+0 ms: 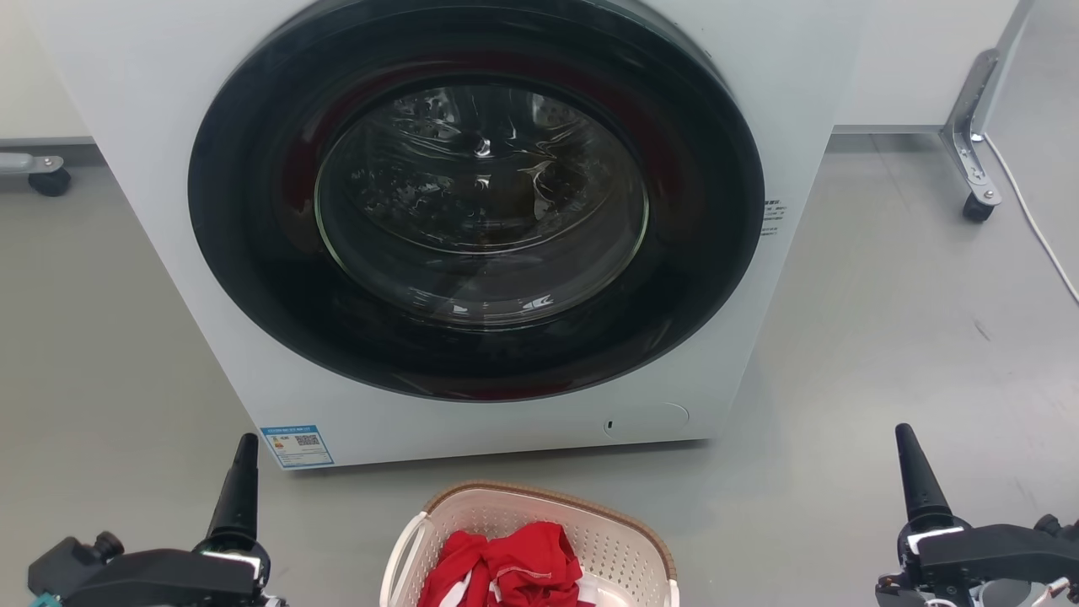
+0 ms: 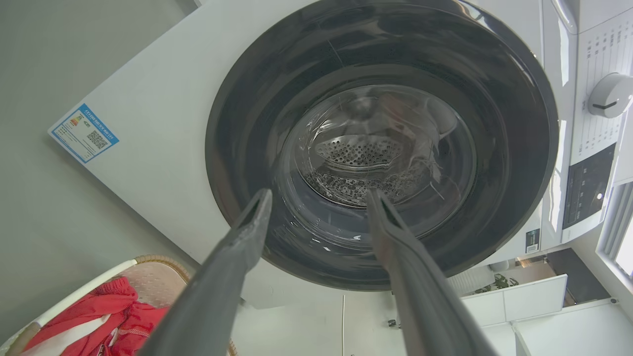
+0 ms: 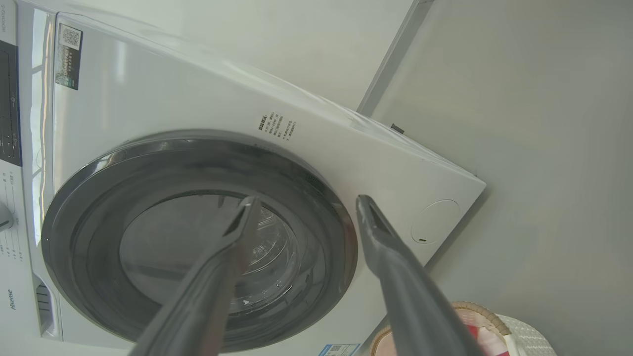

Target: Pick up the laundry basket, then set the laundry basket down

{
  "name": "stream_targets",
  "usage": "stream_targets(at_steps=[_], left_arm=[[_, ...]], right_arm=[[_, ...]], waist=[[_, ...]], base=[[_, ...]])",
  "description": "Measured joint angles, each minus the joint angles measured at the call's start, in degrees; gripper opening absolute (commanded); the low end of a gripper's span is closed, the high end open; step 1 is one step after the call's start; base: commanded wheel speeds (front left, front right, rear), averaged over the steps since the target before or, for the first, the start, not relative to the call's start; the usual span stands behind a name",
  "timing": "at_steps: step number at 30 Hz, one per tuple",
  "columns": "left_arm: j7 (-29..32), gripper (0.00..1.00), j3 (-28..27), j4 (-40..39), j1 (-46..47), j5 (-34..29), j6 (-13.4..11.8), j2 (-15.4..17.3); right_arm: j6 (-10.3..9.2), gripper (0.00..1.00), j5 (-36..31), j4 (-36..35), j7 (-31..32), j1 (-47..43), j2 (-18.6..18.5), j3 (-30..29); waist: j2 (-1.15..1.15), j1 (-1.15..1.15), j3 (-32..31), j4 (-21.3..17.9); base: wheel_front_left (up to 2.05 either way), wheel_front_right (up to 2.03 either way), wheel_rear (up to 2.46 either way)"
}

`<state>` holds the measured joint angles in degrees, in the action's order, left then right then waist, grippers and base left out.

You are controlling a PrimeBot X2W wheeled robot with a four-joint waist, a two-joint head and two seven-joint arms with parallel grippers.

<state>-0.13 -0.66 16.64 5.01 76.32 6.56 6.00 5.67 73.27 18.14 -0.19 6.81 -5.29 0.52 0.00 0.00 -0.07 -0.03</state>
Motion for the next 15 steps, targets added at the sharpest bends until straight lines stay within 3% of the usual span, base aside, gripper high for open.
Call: stream_targets(at_steps=[15], left_arm=[[-3.47, 1.0, 5.98, -3.16, 0.55, -19.95, -4.33, 3.96]], right_arm=[[-3.7, 1.0, -16.94, -1.16, -3.44, 1.12, -2.72, 6.35]], waist=[[0.0, 0.0, -0.23, -0.11]], base=[[0.0, 0.0, 0.0]])
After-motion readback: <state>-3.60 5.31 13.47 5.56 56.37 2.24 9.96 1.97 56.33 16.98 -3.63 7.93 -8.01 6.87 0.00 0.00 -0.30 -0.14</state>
